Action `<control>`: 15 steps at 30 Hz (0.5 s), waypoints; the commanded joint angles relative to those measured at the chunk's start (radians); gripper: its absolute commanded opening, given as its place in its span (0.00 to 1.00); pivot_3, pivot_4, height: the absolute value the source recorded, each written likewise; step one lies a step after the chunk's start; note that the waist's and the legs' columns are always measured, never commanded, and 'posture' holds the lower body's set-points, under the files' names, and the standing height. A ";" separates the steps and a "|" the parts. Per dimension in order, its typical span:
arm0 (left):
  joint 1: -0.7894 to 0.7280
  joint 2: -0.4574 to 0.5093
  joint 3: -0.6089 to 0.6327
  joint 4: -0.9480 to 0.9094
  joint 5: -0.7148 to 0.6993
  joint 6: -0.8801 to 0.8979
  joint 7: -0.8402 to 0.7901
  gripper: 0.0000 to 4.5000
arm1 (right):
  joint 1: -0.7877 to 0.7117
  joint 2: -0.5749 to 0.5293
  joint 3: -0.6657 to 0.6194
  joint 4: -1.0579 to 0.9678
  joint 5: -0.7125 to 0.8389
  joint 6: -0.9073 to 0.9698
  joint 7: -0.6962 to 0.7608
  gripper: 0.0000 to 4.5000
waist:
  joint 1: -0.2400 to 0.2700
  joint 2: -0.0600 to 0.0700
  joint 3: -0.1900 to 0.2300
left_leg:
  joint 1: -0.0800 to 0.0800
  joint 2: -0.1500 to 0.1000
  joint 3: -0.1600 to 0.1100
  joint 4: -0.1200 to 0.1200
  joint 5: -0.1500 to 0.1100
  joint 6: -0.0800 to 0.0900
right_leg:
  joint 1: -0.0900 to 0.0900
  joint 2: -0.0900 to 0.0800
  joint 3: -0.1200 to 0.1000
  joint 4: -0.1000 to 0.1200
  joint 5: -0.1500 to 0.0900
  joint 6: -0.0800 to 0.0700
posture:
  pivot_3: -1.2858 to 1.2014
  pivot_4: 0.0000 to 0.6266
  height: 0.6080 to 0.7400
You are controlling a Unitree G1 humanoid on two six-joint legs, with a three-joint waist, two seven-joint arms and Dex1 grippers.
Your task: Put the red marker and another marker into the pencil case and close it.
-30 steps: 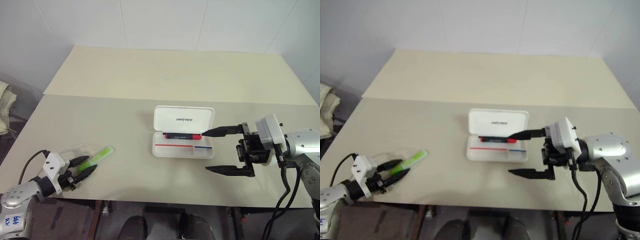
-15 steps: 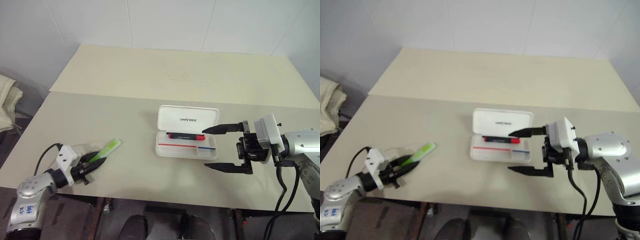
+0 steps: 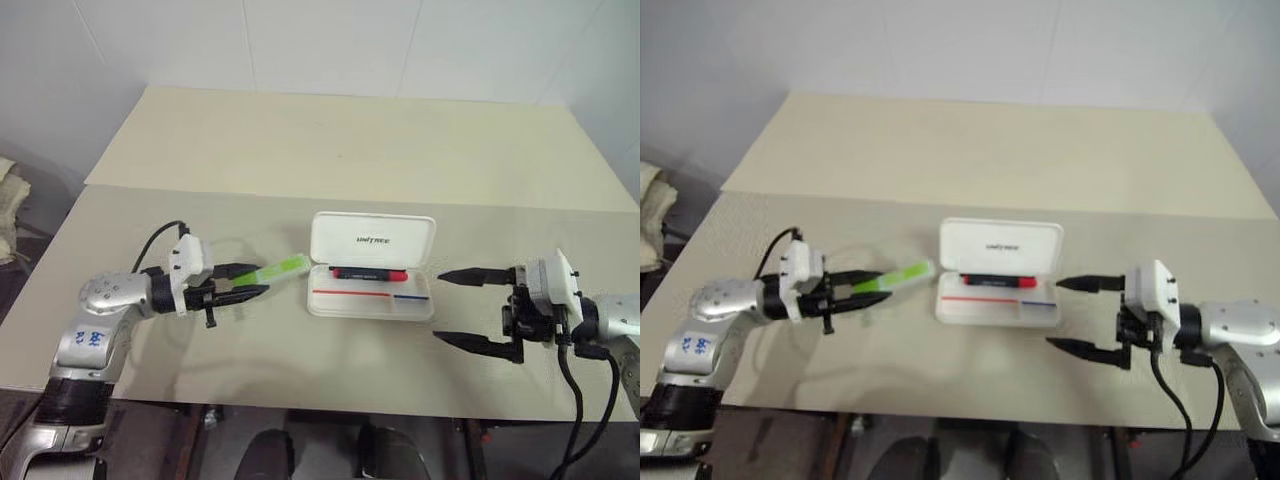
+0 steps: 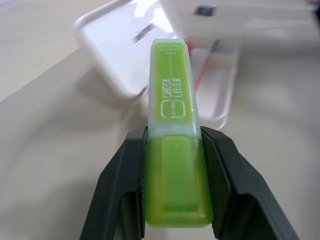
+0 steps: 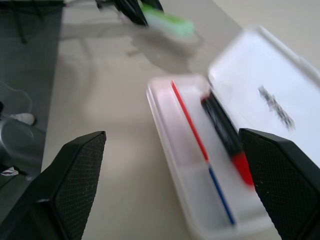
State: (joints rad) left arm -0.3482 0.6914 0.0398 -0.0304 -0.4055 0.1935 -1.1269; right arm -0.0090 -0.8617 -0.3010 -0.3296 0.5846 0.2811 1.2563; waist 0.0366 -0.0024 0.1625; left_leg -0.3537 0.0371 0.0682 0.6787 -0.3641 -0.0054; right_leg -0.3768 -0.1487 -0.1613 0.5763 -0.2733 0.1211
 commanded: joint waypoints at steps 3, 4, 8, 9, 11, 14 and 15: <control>-0.111 -0.023 -0.099 -0.040 0.016 0.047 -0.032 0.25 | 0.078 -0.021 -0.123 -0.032 0.009 -0.017 -0.018 1.00 | -0.006 0.000 0.000 | 0.001 0.000 0.001 0.001 0.001 0.000 | 0.001 0.000 0.001 -0.001 0.000 0.001 | 0.52 0.24 1.00; -0.123 -0.027 -0.119 -0.043 0.024 0.052 -0.037 0.25 | 0.096 -0.022 -0.137 -0.039 0.009 -0.016 -0.019 1.00 | -0.008 0.000 0.000 | 0.001 0.000 0.001 0.000 0.001 0.000 | 0.001 0.000 0.001 -0.001 0.000 0.001 | 0.52 0.24 1.00; -0.187 -0.067 -0.201 -0.035 0.062 0.052 -0.048 0.25 | 0.151 -0.023 -0.187 -0.065 0.016 -0.013 -0.026 1.00 | -0.008 -0.001 0.001 | 0.001 0.000 0.001 0.001 0.001 0.001 | 0.001 0.000 0.001 -0.001 0.000 0.001 | 0.52 0.24 1.00; -0.195 -0.074 -0.209 -0.029 0.066 0.052 -0.049 0.25 | 0.156 -0.023 -0.192 -0.071 0.018 -0.011 -0.031 1.00 | -0.009 -0.001 0.001 | 0.001 0.000 0.001 0.001 0.001 0.001 | 0.001 0.000 0.001 -0.001 0.000 0.001 | 0.52 0.24 1.00; -0.225 -0.098 -0.241 0.010 0.093 0.037 -0.050 0.25 | 0.163 -0.023 -0.202 -0.084 0.022 -0.006 -0.042 1.00 | -0.008 -0.001 0.001 | 0.001 0.000 0.001 0.001 0.001 0.001 | 0.001 0.000 0.001 -0.001 0.000 0.001 | 0.52 0.24 1.00; -0.263 -0.131 -0.278 0.073 0.147 0.014 -0.037 0.25 | 0.167 -0.026 -0.210 -0.096 0.025 0.003 -0.052 1.00 | -0.007 -0.002 0.001 | 0.001 0.000 0.001 0.002 0.001 0.001 | 0.001 0.001 0.001 -0.001 0.000 0.001 | 0.52 0.24 1.00; -0.272 -0.140 -0.286 0.088 0.163 0.007 -0.033 0.25 | 0.167 -0.027 -0.210 -0.098 0.026 0.005 -0.054 1.00 | -0.007 -0.002 0.001 | 0.001 0.000 0.001 0.002 0.001 0.001 | 0.001 0.000 0.001 -0.001 0.000 0.001 | 0.52 0.24 1.00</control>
State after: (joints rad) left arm -0.5980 0.5594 -0.2341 0.0488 -0.2659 0.2245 -1.1657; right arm 0.1607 -0.8732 -0.4764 -0.3952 0.5902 0.2857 1.2110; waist 0.0295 -0.0040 0.1637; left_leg -0.3528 0.0372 0.0692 0.6803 -0.3628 -0.0045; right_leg -0.3755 -0.1482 -0.1601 0.5756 -0.2729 0.1218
